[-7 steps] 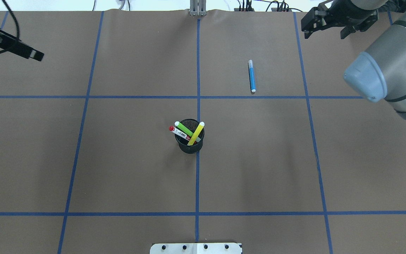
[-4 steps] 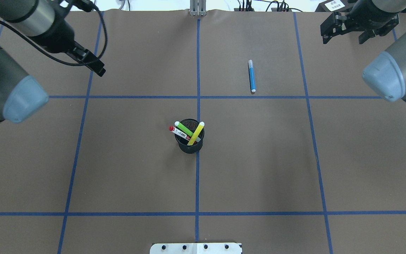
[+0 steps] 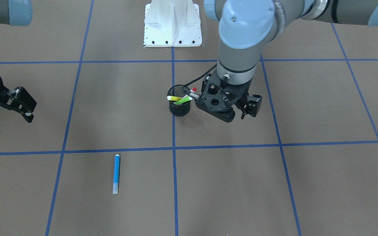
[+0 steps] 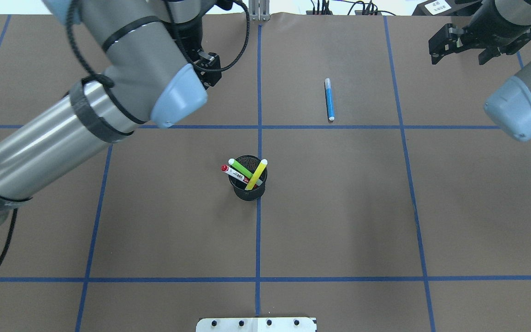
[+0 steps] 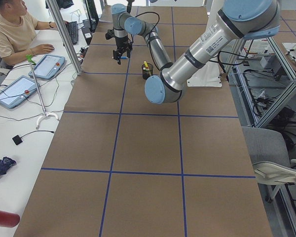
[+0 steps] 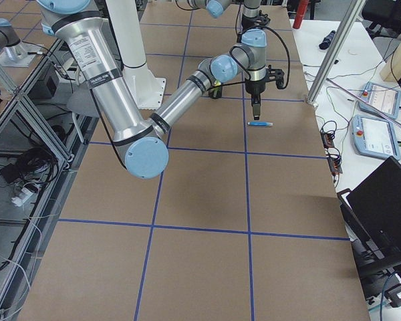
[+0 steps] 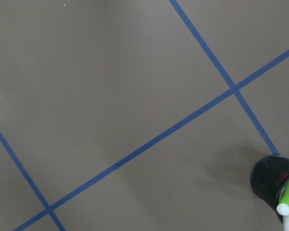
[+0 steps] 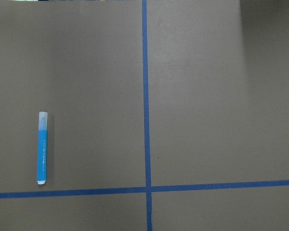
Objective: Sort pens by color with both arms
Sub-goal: 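Raise the right gripper away while the left arm reaches toward the cup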
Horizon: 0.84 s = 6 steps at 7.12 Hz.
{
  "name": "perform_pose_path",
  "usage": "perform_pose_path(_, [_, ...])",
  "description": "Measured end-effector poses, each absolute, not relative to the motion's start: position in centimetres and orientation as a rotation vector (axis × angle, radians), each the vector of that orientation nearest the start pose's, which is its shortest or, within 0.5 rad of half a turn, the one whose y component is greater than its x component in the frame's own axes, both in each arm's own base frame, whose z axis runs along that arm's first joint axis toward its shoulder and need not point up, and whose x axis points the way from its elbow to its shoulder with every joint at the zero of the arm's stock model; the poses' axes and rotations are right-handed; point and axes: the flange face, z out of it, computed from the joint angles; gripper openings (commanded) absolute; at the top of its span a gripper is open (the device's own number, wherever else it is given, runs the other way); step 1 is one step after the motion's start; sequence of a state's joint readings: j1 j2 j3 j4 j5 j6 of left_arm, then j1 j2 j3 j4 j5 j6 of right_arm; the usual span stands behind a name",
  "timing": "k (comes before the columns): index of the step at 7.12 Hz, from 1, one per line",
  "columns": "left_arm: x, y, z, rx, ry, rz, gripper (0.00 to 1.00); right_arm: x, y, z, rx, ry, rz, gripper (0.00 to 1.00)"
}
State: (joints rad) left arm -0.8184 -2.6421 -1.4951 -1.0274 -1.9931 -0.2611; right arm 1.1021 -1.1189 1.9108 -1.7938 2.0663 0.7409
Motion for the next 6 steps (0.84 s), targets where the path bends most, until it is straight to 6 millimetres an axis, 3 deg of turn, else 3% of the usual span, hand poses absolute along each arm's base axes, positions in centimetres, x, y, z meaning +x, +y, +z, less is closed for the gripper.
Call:
perform_pose_path(2, [47.0,-56.4,4.9,0.153,0.453,0.619,1.00,-19.1,-56.7,28.8,0.181,-0.711,0.119,1.00])
perform_pose_path(5, [52.7,-51.5,5.7,0.157,0.310,0.713,0.99,-19.1,-56.7,29.3,0.177,-0.703,0.123,1.00])
perform_pose_path(6, [54.0,-50.1,6.0,0.157,0.269,0.739,0.94,-19.1,-56.7,29.6,0.175,-0.699,0.124,1.00])
